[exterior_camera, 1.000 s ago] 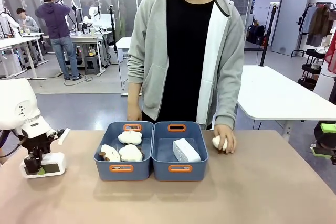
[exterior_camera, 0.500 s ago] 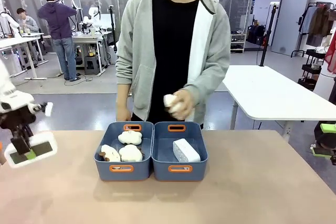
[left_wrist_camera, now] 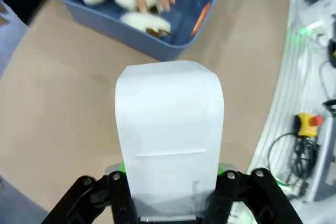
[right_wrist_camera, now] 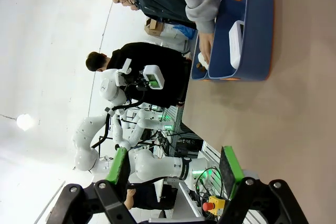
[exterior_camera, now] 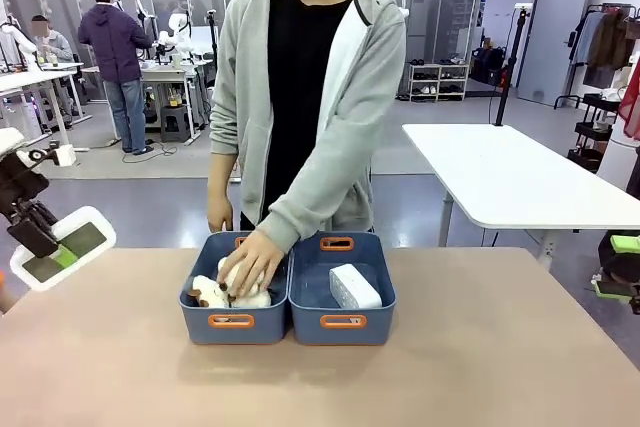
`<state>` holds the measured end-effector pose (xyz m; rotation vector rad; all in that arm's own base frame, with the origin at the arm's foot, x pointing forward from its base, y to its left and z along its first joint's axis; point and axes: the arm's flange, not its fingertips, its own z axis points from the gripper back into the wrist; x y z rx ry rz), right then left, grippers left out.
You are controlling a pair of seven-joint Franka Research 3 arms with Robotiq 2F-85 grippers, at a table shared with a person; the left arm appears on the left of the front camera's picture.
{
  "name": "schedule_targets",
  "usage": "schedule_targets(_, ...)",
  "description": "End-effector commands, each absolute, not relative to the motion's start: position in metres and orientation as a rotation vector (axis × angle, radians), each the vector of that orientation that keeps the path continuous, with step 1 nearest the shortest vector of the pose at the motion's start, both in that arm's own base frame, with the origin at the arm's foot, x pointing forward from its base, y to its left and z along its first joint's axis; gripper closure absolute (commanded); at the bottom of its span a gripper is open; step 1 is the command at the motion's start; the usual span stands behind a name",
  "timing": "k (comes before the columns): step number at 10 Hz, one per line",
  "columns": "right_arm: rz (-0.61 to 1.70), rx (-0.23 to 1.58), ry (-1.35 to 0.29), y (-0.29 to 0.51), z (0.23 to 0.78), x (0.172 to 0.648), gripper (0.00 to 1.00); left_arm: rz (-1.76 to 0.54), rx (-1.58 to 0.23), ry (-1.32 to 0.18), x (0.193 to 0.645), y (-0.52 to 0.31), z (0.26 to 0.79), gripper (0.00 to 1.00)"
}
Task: Sort the digital clocks into the basket.
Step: Pick up the Digital clock from the table and place it into the empty Plastic storage basket.
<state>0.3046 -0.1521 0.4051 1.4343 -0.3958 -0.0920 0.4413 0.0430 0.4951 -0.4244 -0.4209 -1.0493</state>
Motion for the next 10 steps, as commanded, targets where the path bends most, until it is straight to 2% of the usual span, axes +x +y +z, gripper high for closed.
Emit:
schedule_targets(1, -0.083, 1.435, -0.397, -0.151, 0.406, 0.302, 0.13, -0.965, -0.519, -0.719, 0.38, 0.124, 0.518, 1.0)
schedule_targets(3, -0.083, 1.435, -0.397, -0.151, 0.406, 0.302, 0.13, -0.842, -0.504, -0.832, 0.351, 0.174, 0.515, 1.0)
schedule_targets(6, -0.083, 1.435, -0.397, -0.151, 0.406, 0.302, 0.13, -0.836, -0.493, -0.828, 0.354, 0.172, 0.517, 1.0)
schedule_targets(8, -0.083, 1.435, -0.397, -0.151, 0.406, 0.302, 0.13, -0.905, -0.511, -0.813, 0.37, 0.139, 0.529, 1.0)
schedule_targets(10, -0.083, 1.435, -0.397, -0.151, 0.406, 0.302, 0.13, -1.068, -0.457, -0.676, 0.412, 0.053, 0.549, 1.0)
